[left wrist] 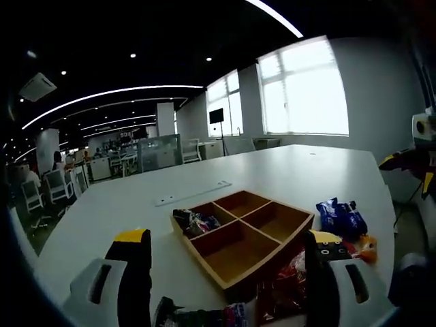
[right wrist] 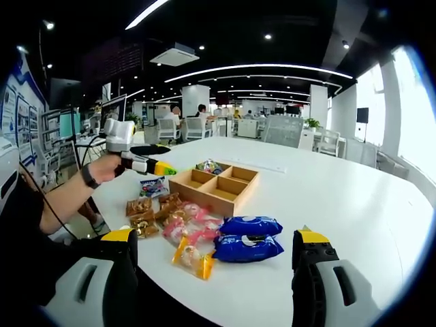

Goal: Pick up the scattered marshmallows, QQ candies, Oreo cookies, and mixed nuts on the table and sort them into separate containers

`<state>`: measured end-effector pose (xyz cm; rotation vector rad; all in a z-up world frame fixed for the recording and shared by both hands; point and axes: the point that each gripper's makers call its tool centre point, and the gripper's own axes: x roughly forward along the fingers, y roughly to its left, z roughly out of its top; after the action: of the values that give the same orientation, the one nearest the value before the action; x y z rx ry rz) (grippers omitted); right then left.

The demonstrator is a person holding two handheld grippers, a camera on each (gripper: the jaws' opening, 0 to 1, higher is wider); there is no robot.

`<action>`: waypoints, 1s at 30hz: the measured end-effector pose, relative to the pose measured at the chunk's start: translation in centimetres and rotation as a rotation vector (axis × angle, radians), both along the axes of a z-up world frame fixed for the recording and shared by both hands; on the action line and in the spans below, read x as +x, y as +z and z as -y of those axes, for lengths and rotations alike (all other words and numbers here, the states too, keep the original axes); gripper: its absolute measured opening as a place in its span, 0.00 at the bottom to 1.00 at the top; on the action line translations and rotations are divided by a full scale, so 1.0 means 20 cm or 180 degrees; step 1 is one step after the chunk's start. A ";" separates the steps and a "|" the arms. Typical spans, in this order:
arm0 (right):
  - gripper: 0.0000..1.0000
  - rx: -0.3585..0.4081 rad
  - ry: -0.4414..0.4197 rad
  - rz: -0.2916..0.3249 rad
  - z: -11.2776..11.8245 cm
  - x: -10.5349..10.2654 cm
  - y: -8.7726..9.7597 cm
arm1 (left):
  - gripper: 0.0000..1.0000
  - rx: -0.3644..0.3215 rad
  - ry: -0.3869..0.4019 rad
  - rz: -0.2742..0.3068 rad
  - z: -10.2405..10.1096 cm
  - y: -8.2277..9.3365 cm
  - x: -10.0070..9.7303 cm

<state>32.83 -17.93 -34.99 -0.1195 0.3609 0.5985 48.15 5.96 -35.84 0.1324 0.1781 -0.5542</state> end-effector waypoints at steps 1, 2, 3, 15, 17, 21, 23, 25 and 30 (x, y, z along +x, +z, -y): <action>0.90 0.0002 -0.0002 -0.0001 0.00 0.00 0.00 | 0.97 0.0011 -0.0002 -0.0002 0.00 0.00 0.00; 0.90 0.0004 -0.0001 -0.0002 0.00 0.00 0.00 | 0.97 0.0014 -0.0006 -0.0003 0.00 0.00 -0.01; 0.90 0.0006 -0.0001 -0.0002 0.00 0.00 0.00 | 0.97 0.0008 -0.0015 -0.0002 0.00 0.00 -0.02; 0.90 -0.0002 0.0001 0.0000 0.00 0.00 0.00 | 0.97 0.0001 -0.0029 -0.0016 -0.02 -0.02 -0.05; 0.90 -0.0004 -0.0011 0.0008 0.00 0.00 0.01 | 0.97 0.0011 -0.0031 -0.0021 -0.02 -0.03 -0.08; 0.90 0.0022 -0.0024 0.0024 0.00 0.00 0.02 | 0.97 0.0035 -0.0024 -0.0042 -0.03 -0.05 -0.10; 0.90 0.0021 -0.0022 0.0024 0.00 0.00 0.02 | 0.97 0.0031 -0.0018 -0.0063 -0.04 -0.07 -0.11; 0.90 0.0010 -0.0024 0.0020 0.00 0.00 0.01 | 0.97 0.0039 -0.0021 -0.0066 -0.04 -0.07 -0.13; 0.90 0.0013 -0.0029 0.0024 0.01 0.00 0.02 | 0.97 0.0059 -0.0049 -0.0049 -0.04 -0.06 -0.17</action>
<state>32.79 -18.06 -34.65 -0.1160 0.3527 0.5896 44.82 6.75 -37.09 0.1476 0.1974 -0.5693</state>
